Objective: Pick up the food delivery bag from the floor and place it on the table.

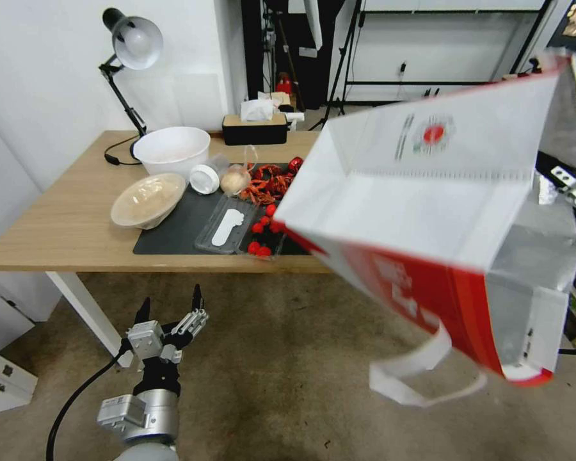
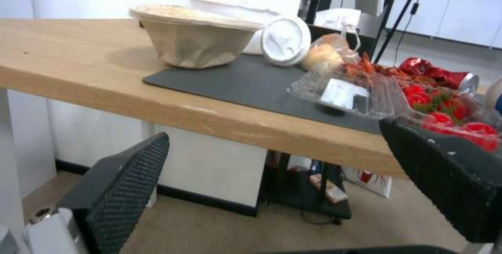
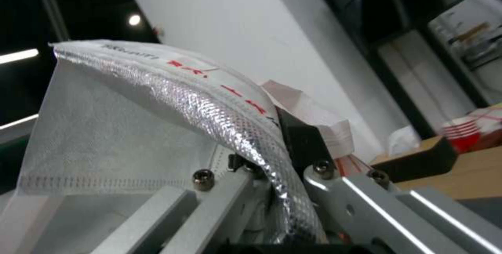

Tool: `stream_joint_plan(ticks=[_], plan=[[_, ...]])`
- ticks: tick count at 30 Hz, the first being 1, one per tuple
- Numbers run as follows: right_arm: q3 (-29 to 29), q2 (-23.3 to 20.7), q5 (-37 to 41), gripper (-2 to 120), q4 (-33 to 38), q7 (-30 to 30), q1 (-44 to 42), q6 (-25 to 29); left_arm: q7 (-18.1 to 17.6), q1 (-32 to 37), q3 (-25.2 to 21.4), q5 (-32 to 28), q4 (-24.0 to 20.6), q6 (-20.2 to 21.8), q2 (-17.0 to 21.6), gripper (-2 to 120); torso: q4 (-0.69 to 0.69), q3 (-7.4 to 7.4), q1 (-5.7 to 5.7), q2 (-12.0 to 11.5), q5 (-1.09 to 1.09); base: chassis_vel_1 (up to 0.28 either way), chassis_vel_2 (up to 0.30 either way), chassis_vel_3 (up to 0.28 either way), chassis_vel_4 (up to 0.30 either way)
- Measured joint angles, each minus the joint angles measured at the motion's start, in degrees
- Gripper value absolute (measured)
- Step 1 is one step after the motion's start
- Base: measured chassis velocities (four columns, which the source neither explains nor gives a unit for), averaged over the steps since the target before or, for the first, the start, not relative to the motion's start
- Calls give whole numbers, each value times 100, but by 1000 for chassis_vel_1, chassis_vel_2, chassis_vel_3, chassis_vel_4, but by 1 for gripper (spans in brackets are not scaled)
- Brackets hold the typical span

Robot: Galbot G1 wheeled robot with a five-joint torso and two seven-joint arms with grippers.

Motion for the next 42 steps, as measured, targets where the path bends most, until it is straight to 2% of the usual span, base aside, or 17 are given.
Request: stream_joint_plan(ticks=[6, 13, 14, 21, 26, 29, 30, 33, 34, 38, 39, 40, 42], plan=[[-163, 208, 148, 0, 137, 661, 202, 428, -2, -14, 18, -8, 4, 2, 50, 100, -2, 0, -1, 0, 0, 0, 0, 0, 0], [-939, 422, 134, 0, 286, 1847, 1147, 1108, -11, -19, 5, -17, 10, 12, 68, 100, 1, 0, 0, -1, 0, 0, 0, 0, 0], [-939, 422, 134, 0, 286, 1847, 1147, 1108, -11, -19, 5, -17, 10, 12, 68, 100, 1, 0, 0, -1, 0, 0, 0, 0, 0], [-1371, 677, 2, 0, 316, 2892, 1580, 1544, -17, -15, 6, -16, 42, 17, 88, 100, 0, 0, 0, -1, 0, 0, 0, 0, 0], [-1401, 746, 62, 0, 356, 3478, 1651, 1646, -17, -28, 20, -10, 86, 26, 102, 100, -1, 0, 0, -1, 0, 0, 0, 0, 0], [-1426, 770, 68, 0, 426, 4184, 1694, 1682, -17, -35, 38, 0, 111, 28, 111, 100, -1, 0, 0, -1, 0, 0, 0, 0, 0], [-1426, 770, 68, 0, 426, 4184, 1694, 1682, -17, -35, 38, 0, 111, 28, 111, 100, -1, 0, 0, -1, 0, 0, 0, 0, 0], [-1465, 772, 93, 0, 485, 4862, 1804, 1687, -18, -52, 51, 9, 113, 32, 115, 100, -1, 0, 0, -1, 0, 0, 0, 0, 0], [-1465, 772, 93, 0, 485, 4862, 1804, 1687, -18, -52, 51, 9, 113, 32, 115, 100, -1, 0, 0, -1, 0, 0, 0, 0, 0], [-1535, 773, 74, 0, 536, 5594, 1951, 1593, -21, -57, 59, 27, 137, 37, 123, 100, -1, 0, 0, -1, 0, 0, 0, 0, 0], [-1535, 773, 74, 0, 536, 5594, 1951, 1593, -21, -57, 59, 27, 137, 37, 123, 100, -1, 0, 0, -1, 0, 0, 0, 0, 0], [-1547, 769, 51, 0, 556, 5909, 2001, 1517, -21, -57, 64, 38, 144, 38, 123, 100, -1, 0, 0, -1, 0, 0, 0, 0, 0], [-1547, 768, 44, 0, 562, 5992, 2015, 1487, -21, -57, 65, 40, 146, 38, 123, 100, -1, 0, 0, 0, 0, 0, 0, 0, 0]])
